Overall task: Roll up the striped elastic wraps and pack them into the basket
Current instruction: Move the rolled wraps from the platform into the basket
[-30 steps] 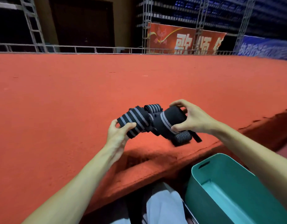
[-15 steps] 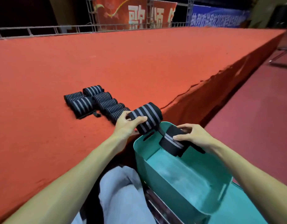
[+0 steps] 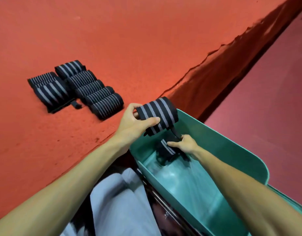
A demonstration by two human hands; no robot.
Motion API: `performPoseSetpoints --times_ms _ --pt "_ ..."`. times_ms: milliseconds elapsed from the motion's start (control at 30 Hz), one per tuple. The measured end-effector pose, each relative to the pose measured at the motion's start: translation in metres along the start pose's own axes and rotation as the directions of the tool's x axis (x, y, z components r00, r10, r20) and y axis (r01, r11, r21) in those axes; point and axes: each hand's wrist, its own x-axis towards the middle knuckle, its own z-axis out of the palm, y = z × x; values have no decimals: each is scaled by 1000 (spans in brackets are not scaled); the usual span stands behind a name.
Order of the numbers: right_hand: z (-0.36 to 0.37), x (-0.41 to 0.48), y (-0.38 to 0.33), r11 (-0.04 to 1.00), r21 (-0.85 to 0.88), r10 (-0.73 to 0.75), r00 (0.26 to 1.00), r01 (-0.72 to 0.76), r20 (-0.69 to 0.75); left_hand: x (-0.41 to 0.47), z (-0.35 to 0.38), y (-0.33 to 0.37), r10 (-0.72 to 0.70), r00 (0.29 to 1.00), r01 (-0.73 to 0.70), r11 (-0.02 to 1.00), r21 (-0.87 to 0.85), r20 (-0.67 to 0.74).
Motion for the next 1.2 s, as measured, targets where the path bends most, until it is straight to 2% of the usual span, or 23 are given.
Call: performPoseSetpoints --times_ms 100,267,300,400,467,500,533,567,633,667,700,733,767,833,967,1067,1200 --pt "5 -5 -9 999 34 -4 999 5 -42 1 -2 -4 19 1000 -19 1000 -11 9" --pt "4 -35 -30 941 -318 -152 983 113 -101 -2 -1 -11 45 999 -46 999 27 5" --pt "4 -39 -34 899 -427 -163 981 102 -109 -3 -1 -12 46 999 -47 998 30 6" --pt "1 -48 -43 667 -740 -220 971 81 -92 -6 0 -14 52 999 -52 998 26 1" --pt "-4 -54 -50 587 -801 -282 957 115 -69 -9 0 -15 47 999 -47 999 13 -6" --pt "-6 -57 -53 593 -794 -317 945 132 -80 -11 1 -16 43 999 -43 999 7 -11" --pt "-9 -59 -56 648 -745 -345 933 158 -102 -13 2 -16 41 999 -41 999 0 -17" --pt "-13 -63 -61 745 -638 -362 922 196 -139 -14 3 -17 37 999 -37 999 -7 -24" --pt "-22 -76 -80 914 -284 -354 913 291 -203 -16 5 -17 16 999 -17 999 -30 -35" --pt "-27 -87 -94 949 -27 -313 933 314 -179 -18 7 -19 -4 999 2 999 -53 -33" --pt "-32 -97 -107 922 256 -277 957 290 -86 -20 9 -20 -25 999 23 997 -79 -28" --pt "-37 -106 -116 857 462 -275 961 229 34 -22 10 -20 -42 999 40 994 -102 -21" --pt "-42 -115 -120 801 574 -299 945 172 134 -25 12 -20 -50 999 48 991 -122 -14" --pt "-52 -130 -126 785 596 -376 894 168 243 -31 14 -16 -53 999 51 986 -161 -8" --pt "-69 -156 -118 782 578 -468 833 235 295 -38 20 -13 -34 999 35 992 -121 14" --pt "-77 -165 -108 801 524 -462 856 289 233 -41 30 -16 -36 999 38 997 -61 30" --pt "-84 -164 -88 884 377 -371 906 277 205 -43 42 -24 -81 990 76 996 52 115"
